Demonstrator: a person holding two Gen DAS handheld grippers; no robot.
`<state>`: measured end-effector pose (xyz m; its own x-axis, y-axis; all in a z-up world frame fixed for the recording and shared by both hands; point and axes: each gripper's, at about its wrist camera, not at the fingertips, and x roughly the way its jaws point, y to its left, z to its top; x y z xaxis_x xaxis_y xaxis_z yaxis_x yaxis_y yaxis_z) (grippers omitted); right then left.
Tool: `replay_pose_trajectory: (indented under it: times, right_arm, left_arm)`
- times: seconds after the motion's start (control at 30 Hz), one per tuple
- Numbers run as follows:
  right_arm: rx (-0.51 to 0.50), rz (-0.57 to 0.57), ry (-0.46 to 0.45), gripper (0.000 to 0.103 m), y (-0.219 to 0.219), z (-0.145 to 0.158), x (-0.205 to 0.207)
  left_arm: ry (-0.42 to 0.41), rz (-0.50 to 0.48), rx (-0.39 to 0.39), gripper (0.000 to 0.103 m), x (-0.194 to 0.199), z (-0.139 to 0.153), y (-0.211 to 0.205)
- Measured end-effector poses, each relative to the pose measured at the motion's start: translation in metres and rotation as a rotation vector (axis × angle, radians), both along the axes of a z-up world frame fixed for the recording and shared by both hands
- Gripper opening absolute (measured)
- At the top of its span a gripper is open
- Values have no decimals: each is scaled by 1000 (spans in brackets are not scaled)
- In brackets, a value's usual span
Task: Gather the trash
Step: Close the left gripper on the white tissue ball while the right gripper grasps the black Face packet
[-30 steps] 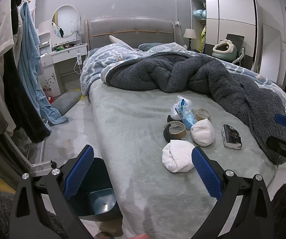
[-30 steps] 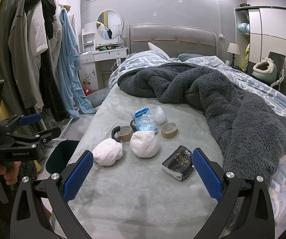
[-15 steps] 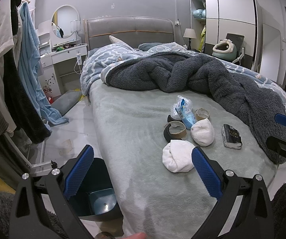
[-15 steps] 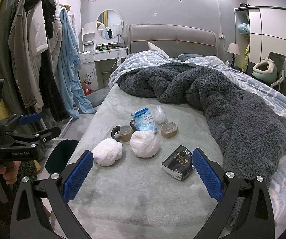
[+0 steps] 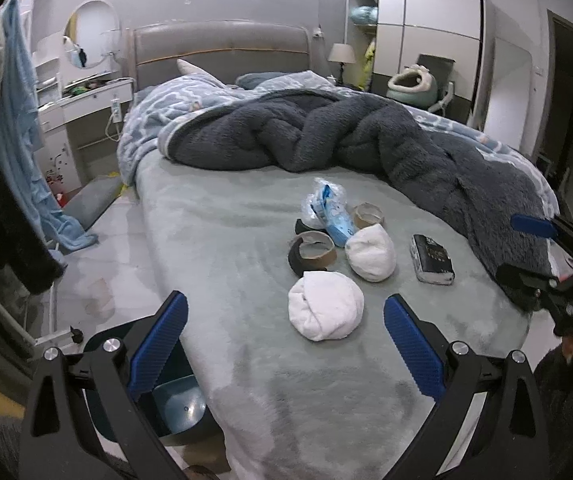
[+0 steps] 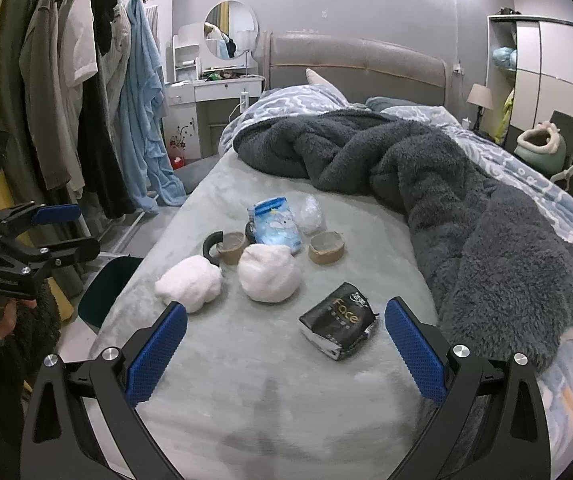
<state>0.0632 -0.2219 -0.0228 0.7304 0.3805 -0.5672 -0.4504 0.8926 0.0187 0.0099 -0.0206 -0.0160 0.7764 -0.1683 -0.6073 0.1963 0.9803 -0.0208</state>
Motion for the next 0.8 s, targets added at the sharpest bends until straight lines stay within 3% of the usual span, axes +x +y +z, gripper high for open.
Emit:
replay_pose_trajectory:
  times: [0.27, 0.5, 0.63, 0.8]
  right_arm:
    - [-11, 24, 62, 100, -5, -17, 28]
    - [-101, 50, 84, 100, -1, -33, 53]
    - [-122, 79, 107, 100, 1, -42, 67]
    - [-167, 109, 122, 100, 2, -50, 84]
  left_arm:
    - [85, -79, 1, 99, 24, -20, -2]
    - [150, -166, 15, 97, 40, -42, -13]
    - [181, -190, 19, 88, 50, -52, -17]
    - [206, -216, 23, 85, 67, -63, -23]
